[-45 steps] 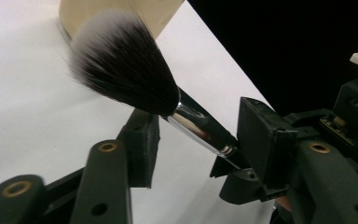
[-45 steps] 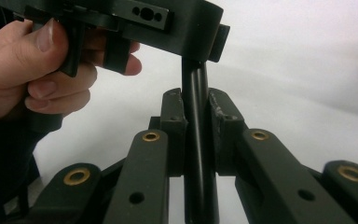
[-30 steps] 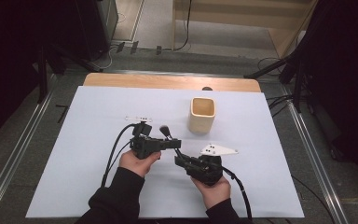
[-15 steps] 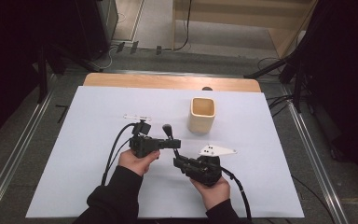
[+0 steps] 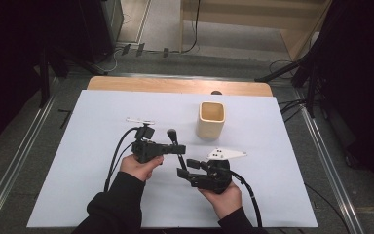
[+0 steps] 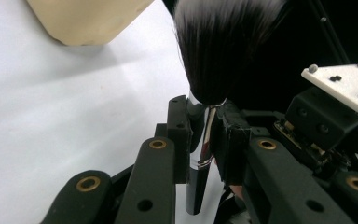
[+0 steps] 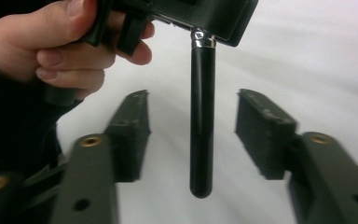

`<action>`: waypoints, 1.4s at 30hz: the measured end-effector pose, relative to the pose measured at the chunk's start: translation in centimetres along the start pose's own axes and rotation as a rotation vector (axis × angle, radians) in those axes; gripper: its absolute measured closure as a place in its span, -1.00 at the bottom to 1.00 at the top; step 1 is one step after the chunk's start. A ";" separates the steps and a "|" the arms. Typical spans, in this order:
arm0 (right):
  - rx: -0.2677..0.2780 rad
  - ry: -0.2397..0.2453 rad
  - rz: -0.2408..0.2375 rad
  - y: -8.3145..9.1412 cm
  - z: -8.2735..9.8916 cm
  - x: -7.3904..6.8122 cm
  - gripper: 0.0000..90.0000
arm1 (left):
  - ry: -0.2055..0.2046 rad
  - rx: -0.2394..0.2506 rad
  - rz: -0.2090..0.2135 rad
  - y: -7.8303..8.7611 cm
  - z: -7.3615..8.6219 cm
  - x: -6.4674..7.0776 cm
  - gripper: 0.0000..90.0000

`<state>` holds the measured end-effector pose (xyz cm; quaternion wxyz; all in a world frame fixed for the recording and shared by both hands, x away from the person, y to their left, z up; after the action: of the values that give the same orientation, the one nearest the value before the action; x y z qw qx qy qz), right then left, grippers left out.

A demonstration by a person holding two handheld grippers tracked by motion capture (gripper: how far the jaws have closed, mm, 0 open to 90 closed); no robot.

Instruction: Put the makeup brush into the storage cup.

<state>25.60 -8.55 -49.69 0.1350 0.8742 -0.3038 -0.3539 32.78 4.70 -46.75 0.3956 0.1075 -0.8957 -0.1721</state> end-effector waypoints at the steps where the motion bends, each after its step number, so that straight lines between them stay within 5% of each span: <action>1: -0.011 0.003 -0.007 -0.1 0.0 0.1 -0.13 | -0.001 -0.009 0.001 0.1 0.0 0.0 0.75; 5: -0.040 0.032 -0.020 -0.1 0.1 0.3 -0.23 | -0.022 -0.026 -0.007 0.4 -0.1 -0.1 0.75; 9: -0.062 0.018 -0.092 0.1 -0.2 0.3 -0.30 | -0.043 -0.063 -0.005 0.9 0.0 0.0 0.75; 20: -0.162 0.081 -0.206 -0.7 -0.2 0.2 -0.43 | -0.092 -0.153 0.018 1.5 0.1 -0.2 0.75; 25: -0.184 0.083 -0.254 -0.8 -0.5 0.6 -0.43 | -0.147 -0.202 0.034 1.4 0.3 -0.2 0.74; 29: -0.192 0.069 -0.283 -1.0 -0.6 1.1 -0.39 | -0.181 -0.225 0.051 1.1 0.3 -0.1 0.74; 42: -0.164 0.030 -0.351 -1.8 -0.4 0.6 -0.10 | -0.196 -0.239 0.144 0.6 0.6 0.2 0.74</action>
<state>27.00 -7.54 -50.57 0.1466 0.9051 -0.1149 -0.3823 32.14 5.31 -46.73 0.3277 -0.0222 -0.9085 -0.2584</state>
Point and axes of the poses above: each handheld gripper's, and its own axes: y roughly backward along the jaws, z roughly out of its underside, x roughly to its right, the point moved 6 cm from there along -y, roughly forward along the jaws, and after that the axes turned 7 degrees about -y, right-handed, at the moved point
